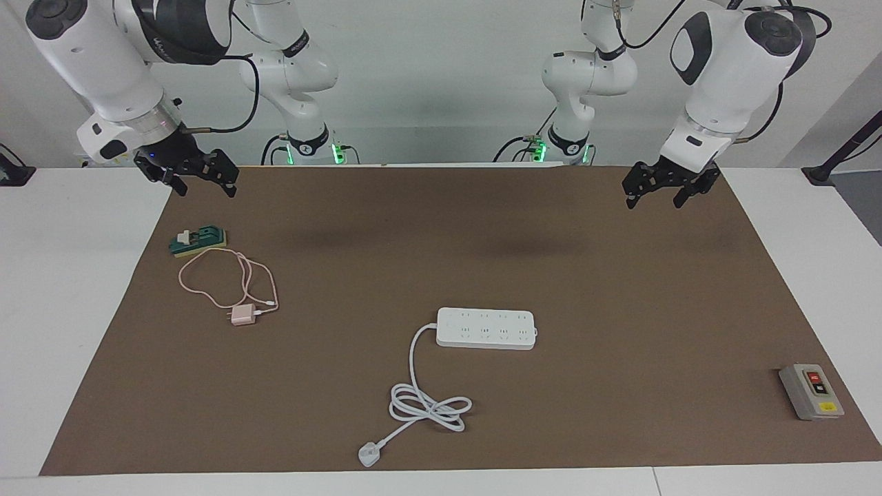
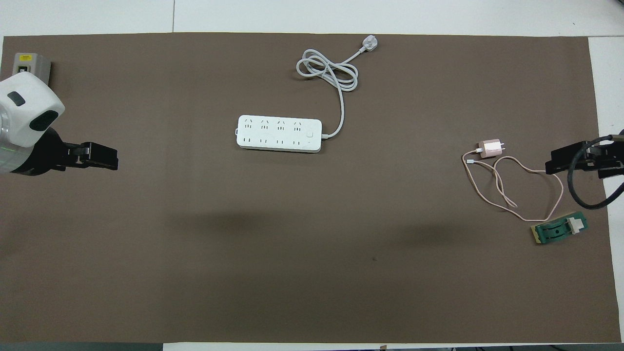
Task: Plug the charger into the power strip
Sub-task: 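Move the right gripper toward the pink charger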
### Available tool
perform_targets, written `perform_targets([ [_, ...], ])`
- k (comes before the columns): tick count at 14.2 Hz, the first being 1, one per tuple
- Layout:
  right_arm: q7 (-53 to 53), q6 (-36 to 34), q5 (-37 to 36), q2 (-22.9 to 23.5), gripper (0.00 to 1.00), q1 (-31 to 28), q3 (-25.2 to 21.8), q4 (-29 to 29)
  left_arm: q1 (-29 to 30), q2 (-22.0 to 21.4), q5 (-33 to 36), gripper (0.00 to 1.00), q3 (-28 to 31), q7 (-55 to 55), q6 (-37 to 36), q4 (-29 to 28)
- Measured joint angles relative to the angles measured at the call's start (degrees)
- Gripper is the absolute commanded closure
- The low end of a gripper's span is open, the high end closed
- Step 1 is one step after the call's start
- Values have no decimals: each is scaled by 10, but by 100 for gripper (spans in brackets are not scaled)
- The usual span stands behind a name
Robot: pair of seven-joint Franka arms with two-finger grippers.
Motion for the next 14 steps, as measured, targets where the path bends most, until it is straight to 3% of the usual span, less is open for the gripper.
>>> perform_targets([
  [14,5,-1,0,1,0,6,6,-6,0,0,0,0,0,0,0,0],
])
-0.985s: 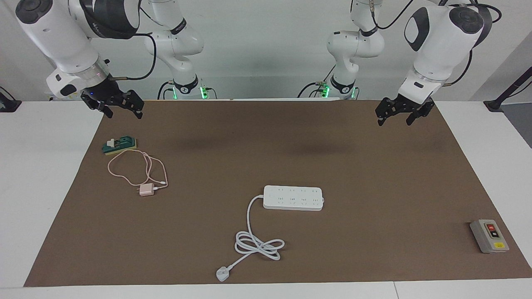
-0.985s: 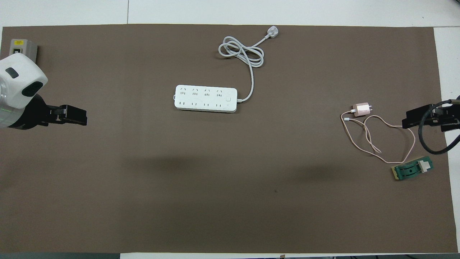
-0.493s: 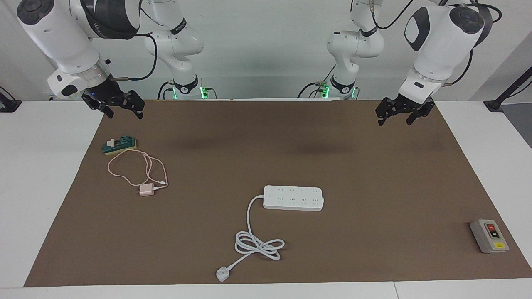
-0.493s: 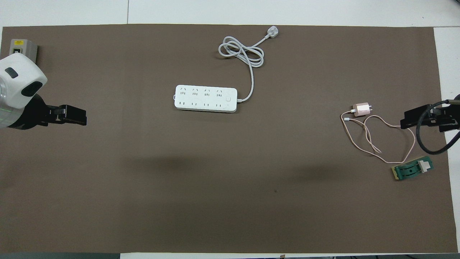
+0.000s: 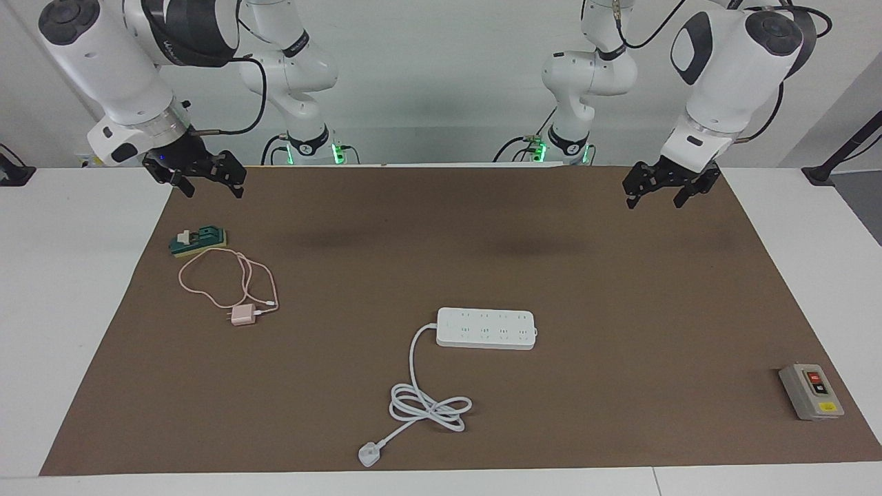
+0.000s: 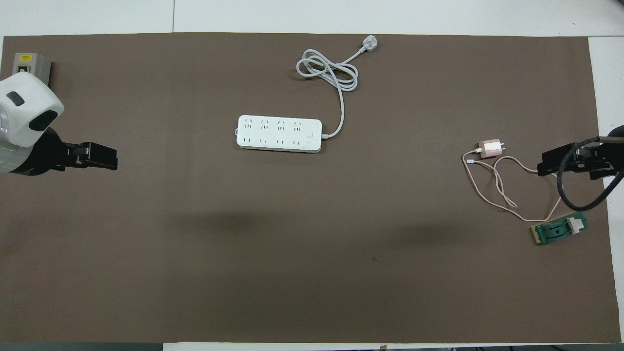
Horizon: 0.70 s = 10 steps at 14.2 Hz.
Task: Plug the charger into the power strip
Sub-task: 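Move the right gripper toward the pink charger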
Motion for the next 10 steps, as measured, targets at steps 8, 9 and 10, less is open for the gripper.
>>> perform_targets([
  [8,110,26,0,0,0,-16,-5,-22,0,0,0,0,0,0,0,0],
  [9,145,27,0,0,0,-16,-5,-24,0,0,0,0,0,0,0,0],
  [10,176,29,0,1,0,-15,-4,-25,0,0,0,0,0,0,0,0],
])
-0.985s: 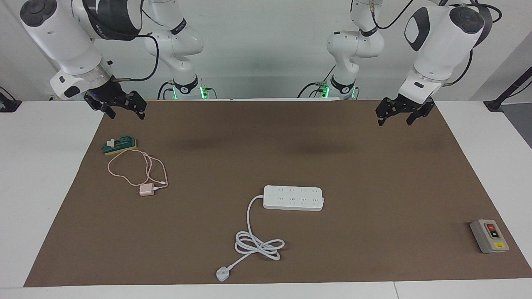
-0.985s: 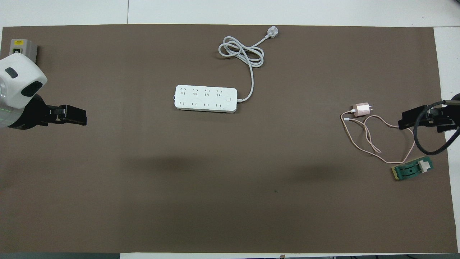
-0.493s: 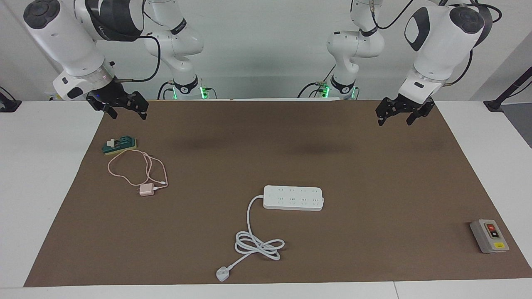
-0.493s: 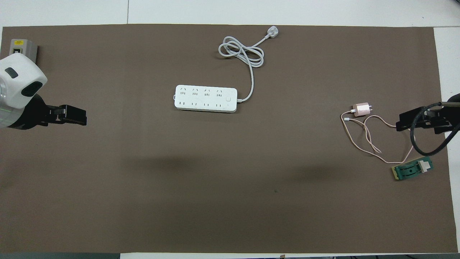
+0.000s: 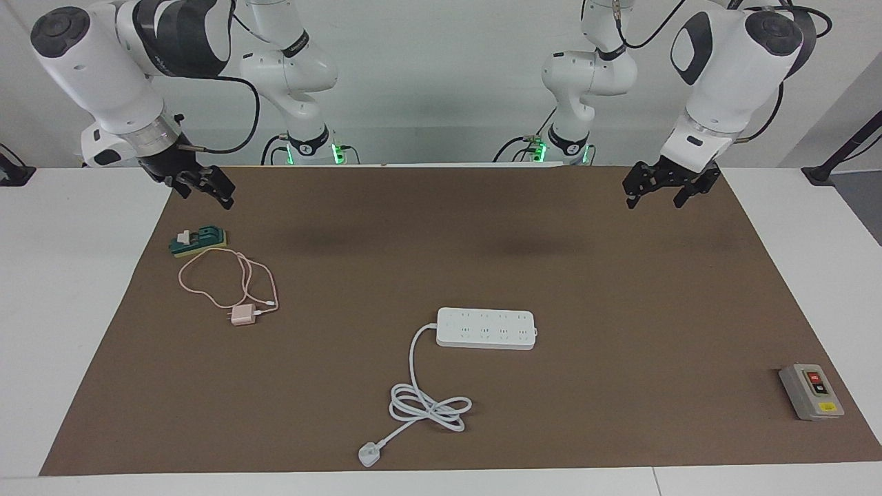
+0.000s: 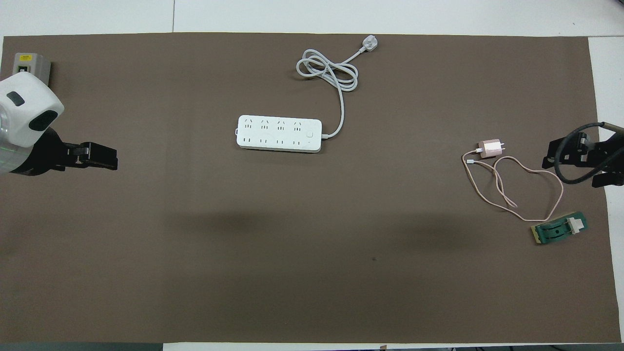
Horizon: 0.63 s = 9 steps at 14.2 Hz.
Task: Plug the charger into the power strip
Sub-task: 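Move the right gripper toward the pink charger, then position the open right gripper above the pink charger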
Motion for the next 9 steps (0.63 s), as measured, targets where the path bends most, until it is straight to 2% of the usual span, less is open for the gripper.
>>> perform_targets([
  [3,93,12,1,16,0,0,2,-5,0,0,0,0,0,0,0,0],
  [9,294,72,5,84,0,2,4,-8,0,0,0,0,0,0,0,0],
])
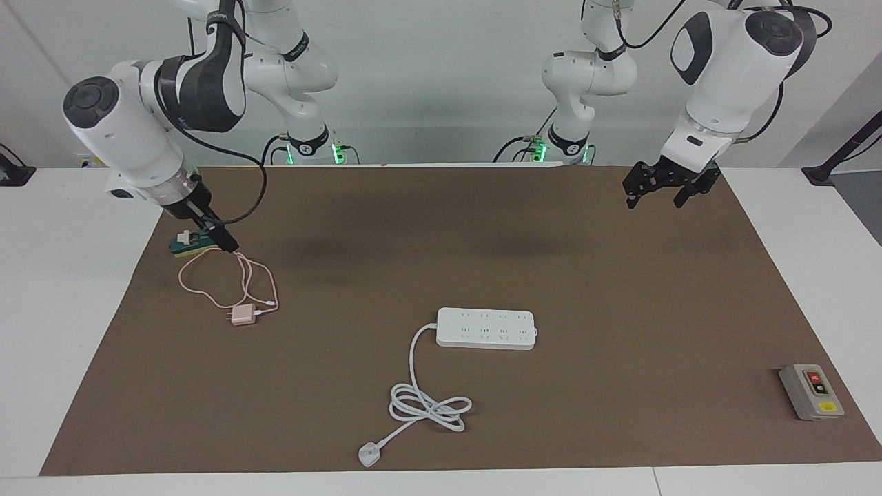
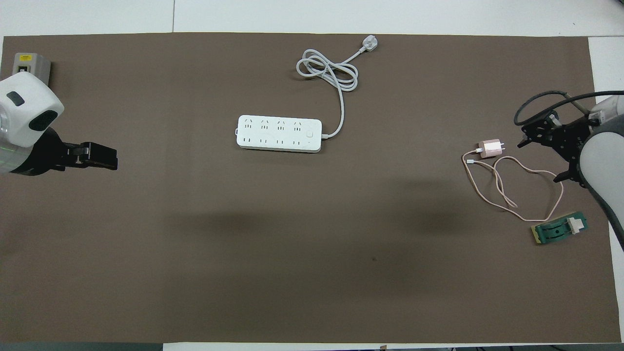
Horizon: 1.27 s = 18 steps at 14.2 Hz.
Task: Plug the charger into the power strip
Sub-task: 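Position the open right gripper above the pink charger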
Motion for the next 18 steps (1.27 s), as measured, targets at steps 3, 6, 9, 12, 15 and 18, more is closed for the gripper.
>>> perform_targets([
  [3,95,17,25,29,0,-1,0,-1,0,0,0,0,0,0,0,0],
  [6,141,48,40,57,0,-5,-3,-1,0,0,0,0,0,0,0,0],
  [9,170,83,41,76,0,-6,-4,-6,0,0,0,0,0,0,0,0],
  [12,197,105,41,92,0,-8,-4,-11,0,0,0,0,0,0,0,0],
  [15,222,138,41,110,0,-12,-4,-12,0,0,0,0,0,0,0,0],
  [18,221,171,41,129,0,-12,-4,-12,0,0,0,0,0,0,0,0],
])
